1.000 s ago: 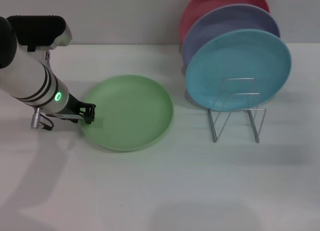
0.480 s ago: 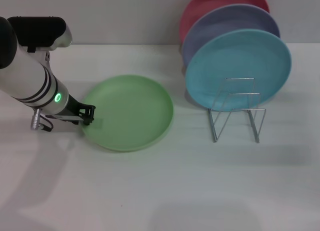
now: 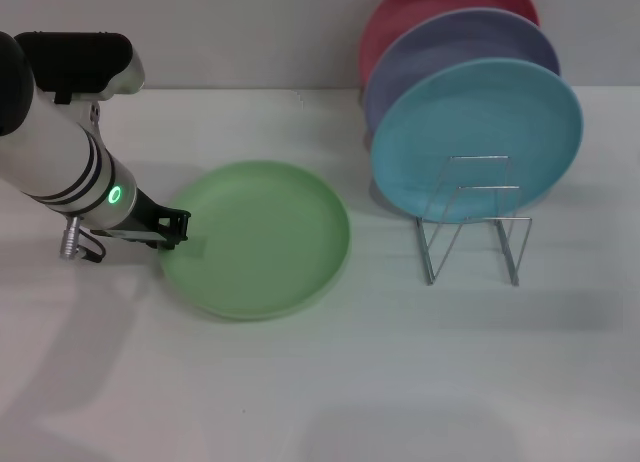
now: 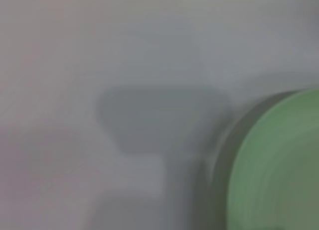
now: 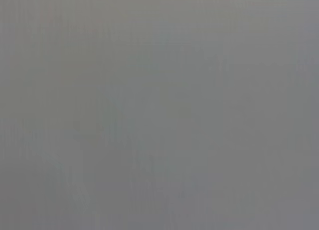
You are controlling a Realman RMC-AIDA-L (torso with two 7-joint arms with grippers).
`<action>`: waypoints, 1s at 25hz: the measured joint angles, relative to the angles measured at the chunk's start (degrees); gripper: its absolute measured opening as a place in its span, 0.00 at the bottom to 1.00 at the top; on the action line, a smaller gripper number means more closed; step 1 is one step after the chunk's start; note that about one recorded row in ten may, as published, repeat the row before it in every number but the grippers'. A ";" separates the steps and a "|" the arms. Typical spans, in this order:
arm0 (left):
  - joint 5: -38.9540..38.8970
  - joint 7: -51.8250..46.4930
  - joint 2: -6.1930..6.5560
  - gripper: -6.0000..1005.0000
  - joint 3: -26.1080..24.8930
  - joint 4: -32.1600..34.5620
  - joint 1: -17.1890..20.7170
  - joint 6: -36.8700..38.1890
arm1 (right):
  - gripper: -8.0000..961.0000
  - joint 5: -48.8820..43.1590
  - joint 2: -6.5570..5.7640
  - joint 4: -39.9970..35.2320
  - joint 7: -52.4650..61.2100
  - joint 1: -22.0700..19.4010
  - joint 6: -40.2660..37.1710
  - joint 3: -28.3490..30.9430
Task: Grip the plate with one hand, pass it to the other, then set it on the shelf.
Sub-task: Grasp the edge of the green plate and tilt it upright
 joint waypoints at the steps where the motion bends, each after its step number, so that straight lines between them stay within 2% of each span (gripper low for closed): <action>1: 0.00 0.00 -0.01 0.17 0.03 -0.02 0.00 0.01 | 0.49 0.00 0.00 0.00 0.00 0.00 0.00 0.00; 8: -0.01 0.87 -0.01 0.08 0.19 -0.07 -0.05 -0.25 | 0.49 0.00 0.00 0.00 0.00 -0.09 0.00 0.00; 13: -0.34 2.77 -0.13 0.06 0.02 -0.62 0.17 -0.87 | 0.49 0.00 0.07 0.02 0.00 -0.24 0.00 0.00; 21: -0.21 3.02 -0.06 0.06 -0.17 -9.32 5.40 -0.25 | 0.49 0.00 0.08 0.06 0.00 -0.25 0.19 -0.01; 25: -0.16 3.08 0.01 0.06 -0.19 -10.92 6.35 -0.02 | 0.49 0.00 0.09 0.01 0.01 -0.21 0.36 0.00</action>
